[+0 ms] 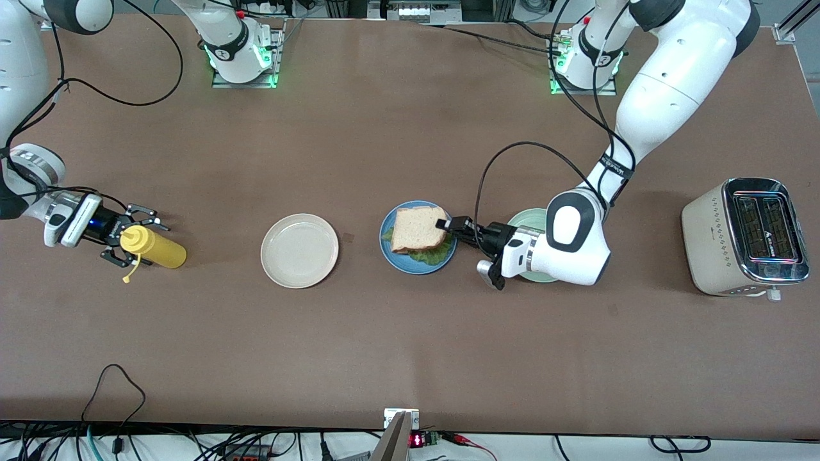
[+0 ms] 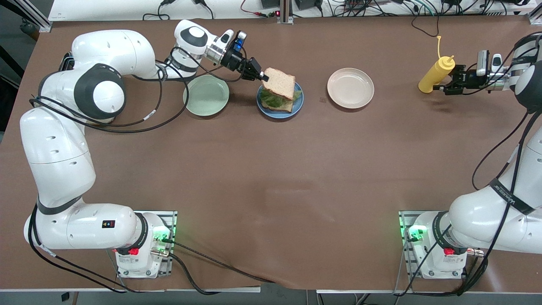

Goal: Make sandwich in blue plate with both arms
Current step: 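Lower the second bread slice onto the lettuce with the left gripper, then open the left gripper and withdraw it from the blue plate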

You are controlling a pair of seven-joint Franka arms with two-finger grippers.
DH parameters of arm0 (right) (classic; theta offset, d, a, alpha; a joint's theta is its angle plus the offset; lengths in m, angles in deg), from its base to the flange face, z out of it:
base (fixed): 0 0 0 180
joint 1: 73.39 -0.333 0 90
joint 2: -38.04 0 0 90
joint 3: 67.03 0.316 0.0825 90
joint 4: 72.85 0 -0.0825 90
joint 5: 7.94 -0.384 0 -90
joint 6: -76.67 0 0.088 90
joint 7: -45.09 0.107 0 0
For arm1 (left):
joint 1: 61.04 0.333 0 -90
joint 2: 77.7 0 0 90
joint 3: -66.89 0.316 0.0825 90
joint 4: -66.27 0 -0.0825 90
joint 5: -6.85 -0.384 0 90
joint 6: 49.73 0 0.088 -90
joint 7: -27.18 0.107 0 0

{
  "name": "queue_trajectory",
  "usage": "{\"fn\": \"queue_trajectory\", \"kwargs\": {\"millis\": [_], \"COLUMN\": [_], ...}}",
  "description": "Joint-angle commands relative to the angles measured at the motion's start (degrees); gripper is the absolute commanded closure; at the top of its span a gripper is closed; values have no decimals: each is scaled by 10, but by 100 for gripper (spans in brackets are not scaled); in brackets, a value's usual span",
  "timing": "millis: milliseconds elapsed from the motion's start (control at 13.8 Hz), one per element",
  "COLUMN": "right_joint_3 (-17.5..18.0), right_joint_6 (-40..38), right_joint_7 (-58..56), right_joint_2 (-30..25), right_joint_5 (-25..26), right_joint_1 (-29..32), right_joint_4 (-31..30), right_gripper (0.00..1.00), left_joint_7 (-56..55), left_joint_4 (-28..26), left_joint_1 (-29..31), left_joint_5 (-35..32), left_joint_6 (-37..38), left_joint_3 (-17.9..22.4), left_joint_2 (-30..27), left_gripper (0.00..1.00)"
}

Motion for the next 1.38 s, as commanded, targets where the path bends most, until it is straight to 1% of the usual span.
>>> {"fn": "queue_trajectory", "kwargs": {"millis": [0,145,218,290,435,508,653,725,798,943,1015,1088,1233,1305], "right_joint_3": [9,9,8,9,8,9,8,8,8,8,8,8,8,9], "right_joint_6": [-4,1,3,9,11,10,11,11,11,15,16,16,16,15], "right_joint_7": [4,6,16,30,97,142,238,290,351,502,574,641,773,837], "right_joint_2": [-29,-42,-56,-73,-122,-142,-177,-190,-196,-224,-239,-251,-269,-275], "right_joint_5": [54,103,139,171,242,268,298,318,345,423,465,496,545,566], "right_joint_1": [28,42,50,54,55,50,21,8,-11,-48,-74,-96,-134,-150], "right_joint_4": [-11,-11,-11,-8,12,21,24,34,55,79,88,93,93,93], "right_gripper": [0,0,0,0,0,0,0,0,0,0,0,0,0,0], "left_joint_7": [21,20,19,18,9,8,-14,-42,-74,-135,-154,-174,-189,-186], "left_joint_4": [0,5,7,8,8,8,8,8,8,11,11,11,12,10], "left_joint_1": [-3,2,7,8,12,16,21,23,23,23,21,19,23,23], "left_joint_5": [15,5,-21,-61,-162,-202,-272,-319,-371,-496,-539,-582,-638,-642], "left_joint_6": [-4,-5,-5,-4,1,5,26,37,63,127,160,194,238,248], "left_joint_3": [-3,-2,4,6,7,7,10,10,10,7,7,7,7,16], "left_joint_2": [19,21,13,2,-27,-38,-62,-87,-113,-163,-186,-210,-257,-285], "left_gripper": [76,0,0,0,0,0,0,0,0,0,0,0,0,0]}}
